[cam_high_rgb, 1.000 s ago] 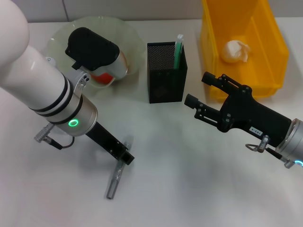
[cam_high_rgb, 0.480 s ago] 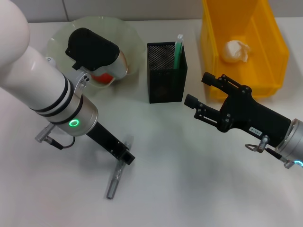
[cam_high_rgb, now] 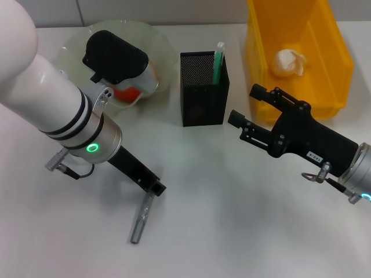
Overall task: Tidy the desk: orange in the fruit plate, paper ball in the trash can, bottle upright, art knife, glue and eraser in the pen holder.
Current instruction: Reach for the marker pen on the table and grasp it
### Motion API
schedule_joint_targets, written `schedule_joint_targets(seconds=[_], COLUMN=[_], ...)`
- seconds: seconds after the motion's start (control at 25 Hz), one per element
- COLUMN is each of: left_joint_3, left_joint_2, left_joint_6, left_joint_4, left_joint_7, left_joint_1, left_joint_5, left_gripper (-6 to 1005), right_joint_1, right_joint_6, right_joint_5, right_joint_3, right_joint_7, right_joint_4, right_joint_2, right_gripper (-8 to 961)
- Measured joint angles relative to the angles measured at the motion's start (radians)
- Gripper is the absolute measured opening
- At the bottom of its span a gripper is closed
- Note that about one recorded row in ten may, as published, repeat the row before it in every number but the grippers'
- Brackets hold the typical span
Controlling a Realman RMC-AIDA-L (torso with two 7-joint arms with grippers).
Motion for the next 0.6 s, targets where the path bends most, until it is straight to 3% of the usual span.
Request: schedule_joint_targets(seconds=[0.6], left_joint_3=[0.033], left_joint_2=[0.0], left_joint_6=[-0.019], left_joint_4=[-0.017], left_joint_7=[0.016], left_joint_1=[-0.005], left_joint_5=[-0.002], left_gripper=[420], right_joint_1=[0.008], right_joint_6=[0.0], right_joint_5=[0.001], right_joint_3=[0.0], right_joint_7=[0.0], right_joint_4=[0.002], right_joint_2=[0.0], right_gripper=[775])
